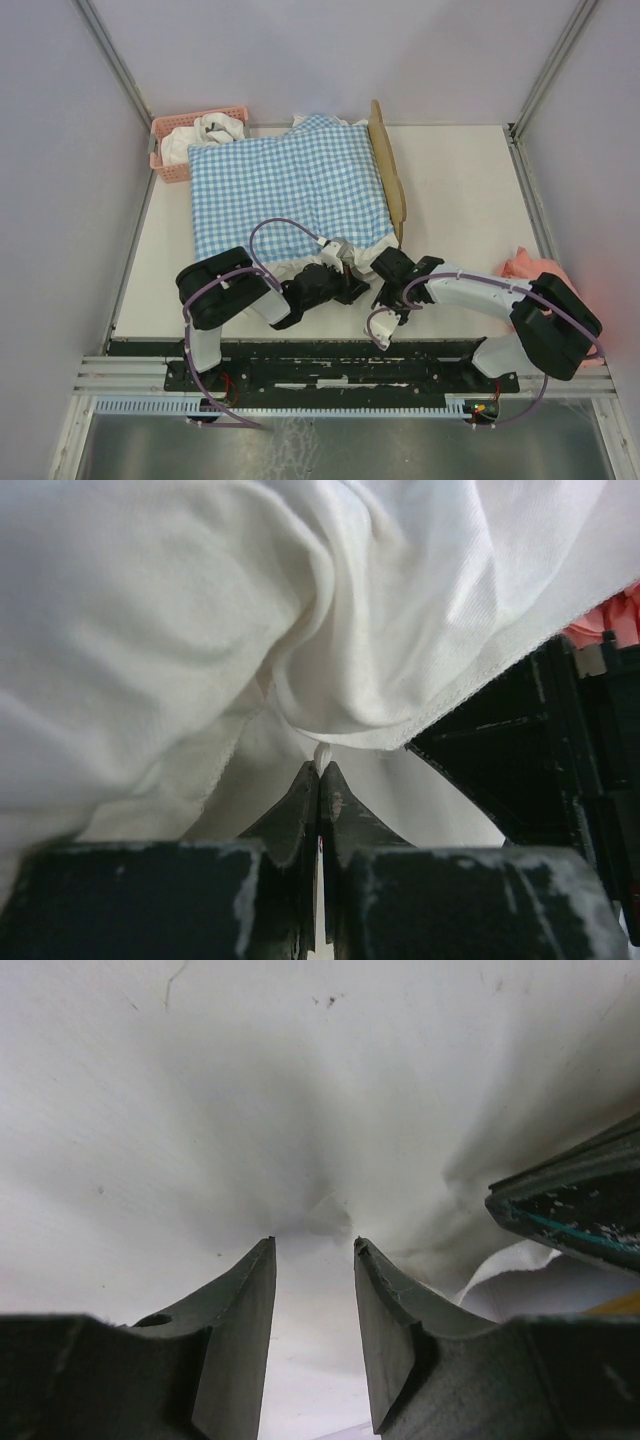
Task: Set up the pet bed
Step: Tie the ropes to the bed frame.
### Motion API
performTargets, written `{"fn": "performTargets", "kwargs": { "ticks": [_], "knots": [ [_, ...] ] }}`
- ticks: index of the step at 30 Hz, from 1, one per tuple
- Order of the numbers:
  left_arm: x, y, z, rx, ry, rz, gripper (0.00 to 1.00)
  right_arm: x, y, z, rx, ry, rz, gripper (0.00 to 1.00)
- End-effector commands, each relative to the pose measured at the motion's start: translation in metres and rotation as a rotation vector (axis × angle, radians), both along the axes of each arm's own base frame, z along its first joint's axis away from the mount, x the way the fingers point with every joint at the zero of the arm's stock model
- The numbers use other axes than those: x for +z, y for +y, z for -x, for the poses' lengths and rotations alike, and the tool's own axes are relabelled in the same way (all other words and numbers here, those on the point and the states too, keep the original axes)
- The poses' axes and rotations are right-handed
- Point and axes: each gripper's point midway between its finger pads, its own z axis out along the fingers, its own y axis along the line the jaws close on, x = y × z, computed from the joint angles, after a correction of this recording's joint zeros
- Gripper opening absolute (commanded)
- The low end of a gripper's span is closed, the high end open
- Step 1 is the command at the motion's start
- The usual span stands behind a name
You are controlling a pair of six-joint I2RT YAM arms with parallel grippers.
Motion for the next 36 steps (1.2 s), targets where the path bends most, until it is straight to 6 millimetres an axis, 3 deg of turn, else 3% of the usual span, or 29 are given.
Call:
{"fn": "performTargets", "kwargs": {
  "ticks": [1,8,12,16,18,21,25,27,31,36],
  "knots": [
    [0.023,0.005,-0.021,0.075,-0.03,0.084,0.03,0.003,0.009,-0.009,0.031,-0.013,-0.004,0.45],
    [0.023,0.01,-0.022,0.084,-0.027,0.086,0.03,-0.002,0.013,-0.01,0.065,0.005,0.035,0.39],
    [0.027,0.011,-0.022,0.085,-0.032,0.094,0.03,-0.008,0.012,-0.007,0.067,0.026,0.055,0.26],
    [0.028,0.011,-0.021,0.084,-0.03,0.096,0.03,-0.01,0.014,-0.005,0.042,0.035,0.032,0.03],
    [0.028,0.011,-0.021,0.083,-0.026,0.101,0.03,-0.006,0.019,-0.005,0.003,0.038,-0.008,0.02],
    [0.03,0.01,-0.019,0.075,-0.023,0.112,0.03,0.009,0.041,-0.015,-0.177,0.031,-0.18,0.02],
    [0.031,0.006,-0.019,0.067,-0.018,0.125,0.03,0.029,0.061,-0.037,-0.544,0.005,-0.463,0.02],
    [0.032,0.003,-0.019,0.061,-0.014,0.138,0.03,0.034,0.058,-0.045,-0.722,-0.009,-0.536,0.02],
    [0.033,-0.002,-0.017,0.057,-0.004,0.153,0.03,0.051,0.061,-0.045,-0.863,0.002,-0.732,0.02],
    [0.035,-0.008,-0.012,0.046,-0.011,0.138,0.03,0.054,0.038,-0.056,-1.131,-0.025,-0.811,0.02]
  ]
}}
